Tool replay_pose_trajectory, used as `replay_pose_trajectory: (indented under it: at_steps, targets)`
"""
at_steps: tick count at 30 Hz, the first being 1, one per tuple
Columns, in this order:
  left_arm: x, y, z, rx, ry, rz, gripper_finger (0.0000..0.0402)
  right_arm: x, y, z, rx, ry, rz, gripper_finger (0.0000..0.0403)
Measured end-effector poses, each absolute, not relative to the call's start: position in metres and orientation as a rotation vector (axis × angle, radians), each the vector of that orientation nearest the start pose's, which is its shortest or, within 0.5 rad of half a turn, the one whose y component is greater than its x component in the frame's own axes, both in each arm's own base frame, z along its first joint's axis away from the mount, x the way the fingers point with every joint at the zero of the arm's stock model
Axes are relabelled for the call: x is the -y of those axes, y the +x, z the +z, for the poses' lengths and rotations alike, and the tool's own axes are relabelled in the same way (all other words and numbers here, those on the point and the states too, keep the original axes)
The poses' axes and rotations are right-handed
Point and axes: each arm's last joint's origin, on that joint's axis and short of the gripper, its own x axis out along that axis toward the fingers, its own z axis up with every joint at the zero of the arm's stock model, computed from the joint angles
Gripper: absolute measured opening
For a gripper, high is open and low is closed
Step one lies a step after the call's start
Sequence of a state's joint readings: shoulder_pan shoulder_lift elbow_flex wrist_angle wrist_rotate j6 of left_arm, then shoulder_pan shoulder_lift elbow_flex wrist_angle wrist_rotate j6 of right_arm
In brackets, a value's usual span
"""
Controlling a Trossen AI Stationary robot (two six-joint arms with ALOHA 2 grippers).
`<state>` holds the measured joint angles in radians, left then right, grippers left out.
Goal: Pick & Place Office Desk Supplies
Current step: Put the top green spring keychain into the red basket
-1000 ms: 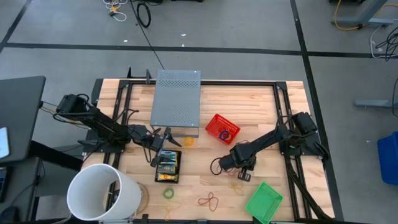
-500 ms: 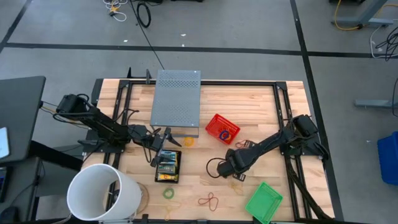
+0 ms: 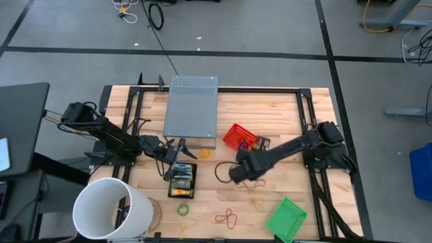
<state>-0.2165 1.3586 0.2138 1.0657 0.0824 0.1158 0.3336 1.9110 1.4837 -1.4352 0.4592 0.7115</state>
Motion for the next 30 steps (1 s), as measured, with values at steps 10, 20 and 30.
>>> replay_pose_trajectory:
  at_steps: [10, 20, 30]
  targets:
    - [0.049, 0.211, 0.156, -0.062, 0.120, -0.303, 0.0339, -0.035, 0.345, 0.213, -1.494, -0.234, -0.566, 0.0002]
    - [0.049, 0.211, 0.156, -0.062, 0.120, -0.303, 0.0339, 0.010, 0.363, 0.211, -1.450, -0.095, -0.402, 0.0002]
    - [0.049, 0.211, 0.155, -0.072, 0.121, -0.304, 0.0339, 0.028, 0.364, 0.204, -1.443, 0.058, -0.275, 0.0002]
